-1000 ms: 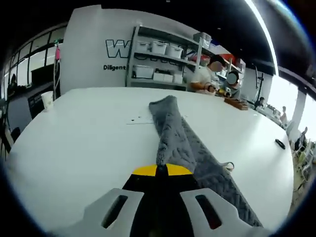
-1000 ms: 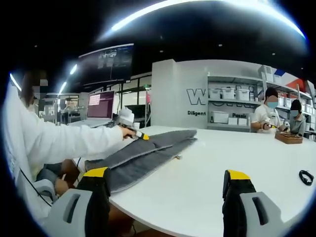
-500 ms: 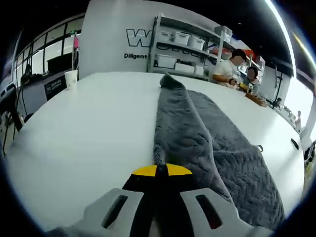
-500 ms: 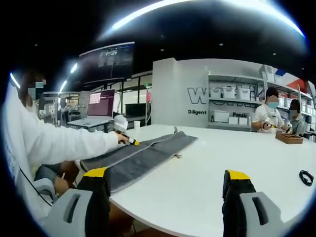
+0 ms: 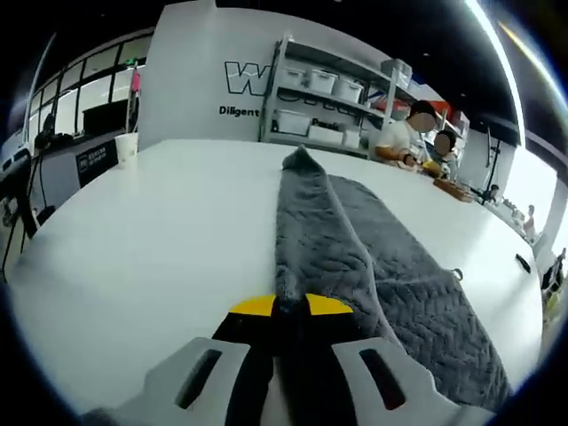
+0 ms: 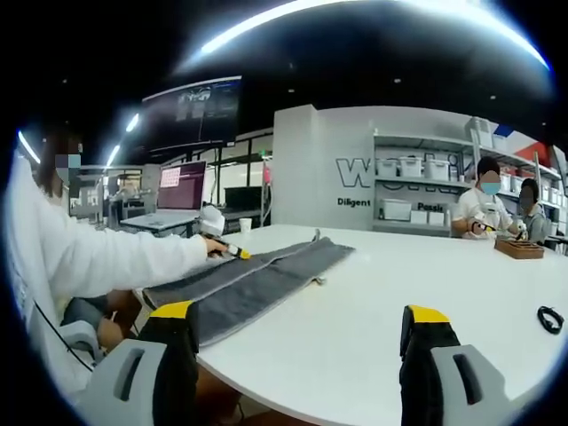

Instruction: Open the folded towel by lifting each exposed corner and separating the folded layers until the towel lies flat within the target outline without major curled edges

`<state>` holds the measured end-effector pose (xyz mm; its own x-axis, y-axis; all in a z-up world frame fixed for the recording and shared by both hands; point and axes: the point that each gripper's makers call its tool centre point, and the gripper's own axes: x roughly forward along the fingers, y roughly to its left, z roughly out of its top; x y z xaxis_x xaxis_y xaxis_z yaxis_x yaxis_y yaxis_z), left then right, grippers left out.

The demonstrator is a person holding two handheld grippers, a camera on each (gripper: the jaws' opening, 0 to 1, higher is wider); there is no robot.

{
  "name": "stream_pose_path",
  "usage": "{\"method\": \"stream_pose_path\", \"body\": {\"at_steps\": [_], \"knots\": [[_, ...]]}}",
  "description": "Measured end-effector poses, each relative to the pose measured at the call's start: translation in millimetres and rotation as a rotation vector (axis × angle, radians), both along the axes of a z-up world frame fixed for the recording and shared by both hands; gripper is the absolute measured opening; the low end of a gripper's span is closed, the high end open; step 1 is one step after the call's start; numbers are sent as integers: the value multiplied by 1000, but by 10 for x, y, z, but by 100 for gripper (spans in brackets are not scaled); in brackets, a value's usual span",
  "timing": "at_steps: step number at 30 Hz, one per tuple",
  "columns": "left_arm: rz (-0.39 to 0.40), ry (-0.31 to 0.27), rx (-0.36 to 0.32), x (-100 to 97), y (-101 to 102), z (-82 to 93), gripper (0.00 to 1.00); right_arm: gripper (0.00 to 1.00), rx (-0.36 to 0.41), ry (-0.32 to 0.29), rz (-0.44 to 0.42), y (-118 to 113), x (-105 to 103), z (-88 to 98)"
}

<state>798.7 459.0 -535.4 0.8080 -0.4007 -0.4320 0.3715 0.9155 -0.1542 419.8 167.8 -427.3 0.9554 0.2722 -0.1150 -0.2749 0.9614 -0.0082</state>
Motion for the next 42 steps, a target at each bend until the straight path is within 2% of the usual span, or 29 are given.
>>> {"method": "stream_pose_path", "body": {"at_steps": [2,4,7,9,12,19,20,21,25,30,39,42], "knots": [[-4,-35,14,5,48,110,20,95,-2,0,0,4,-1,0],[-27,-69,-13,-36,37,253,26,95,-4,1,1,11,1,-3],[-76,-117,-42,-155,1,446,31,95,-6,3,2,25,7,-12],[-130,-174,-55,-307,-23,609,36,95,-10,5,2,38,21,-25],[-161,-213,-78,-518,-15,697,43,95,-18,9,3,58,42,-45],[-223,-259,-82,-1047,10,703,65,95,-27,-13,3,116,112,-22],[-238,-268,-91,-1179,24,709,68,95,-25,-12,1,136,136,-31],[-240,-269,-94,-1202,27,711,70,95,-24,-13,0,141,142,-33],[-273,-287,-104,-1517,66,717,76,95,-20,11,16,298,201,-118],[-274,-315,-75,-1849,132,678,84,94,-41,54,62,561,267,-250],[-285,-353,-69,-2150,145,657,95,94,-35,103,117,936,328,-447],[-290,-344,-72,-2208,150,585,99,94,-29,123,123,1042,351,-527]]}}
